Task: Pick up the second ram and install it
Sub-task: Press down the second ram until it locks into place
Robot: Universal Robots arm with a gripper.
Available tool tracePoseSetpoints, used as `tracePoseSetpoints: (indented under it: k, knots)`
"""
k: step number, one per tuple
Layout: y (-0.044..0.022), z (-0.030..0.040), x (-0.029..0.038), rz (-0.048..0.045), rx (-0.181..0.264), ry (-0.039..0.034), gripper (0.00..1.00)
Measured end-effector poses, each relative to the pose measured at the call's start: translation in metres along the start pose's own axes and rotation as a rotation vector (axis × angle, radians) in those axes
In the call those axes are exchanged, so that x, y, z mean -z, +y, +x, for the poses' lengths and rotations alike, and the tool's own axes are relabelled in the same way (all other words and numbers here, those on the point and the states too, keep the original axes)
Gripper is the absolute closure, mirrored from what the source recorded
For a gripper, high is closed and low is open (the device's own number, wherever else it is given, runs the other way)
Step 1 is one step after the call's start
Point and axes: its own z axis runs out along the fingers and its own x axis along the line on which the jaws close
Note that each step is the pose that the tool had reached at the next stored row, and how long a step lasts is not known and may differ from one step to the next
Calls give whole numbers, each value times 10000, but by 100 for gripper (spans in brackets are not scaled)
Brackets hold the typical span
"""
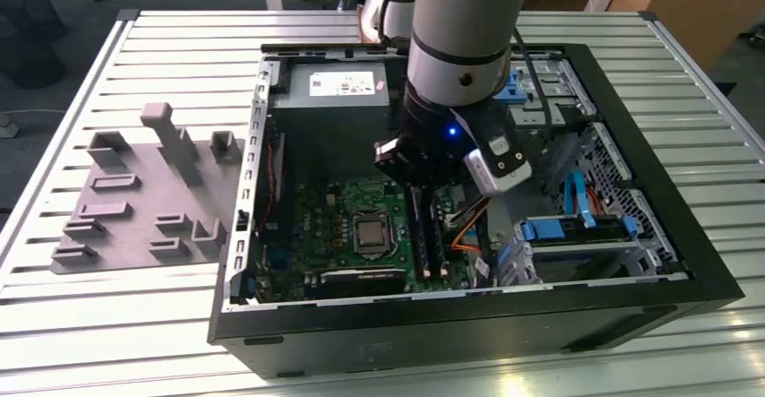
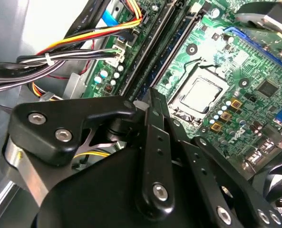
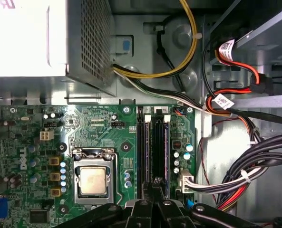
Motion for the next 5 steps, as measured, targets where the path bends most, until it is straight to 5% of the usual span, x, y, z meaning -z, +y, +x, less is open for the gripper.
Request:
tracePoseSetpoints:
  k: [5]
  knots:
    - [0, 0, 11, 0, -1, 0, 89]
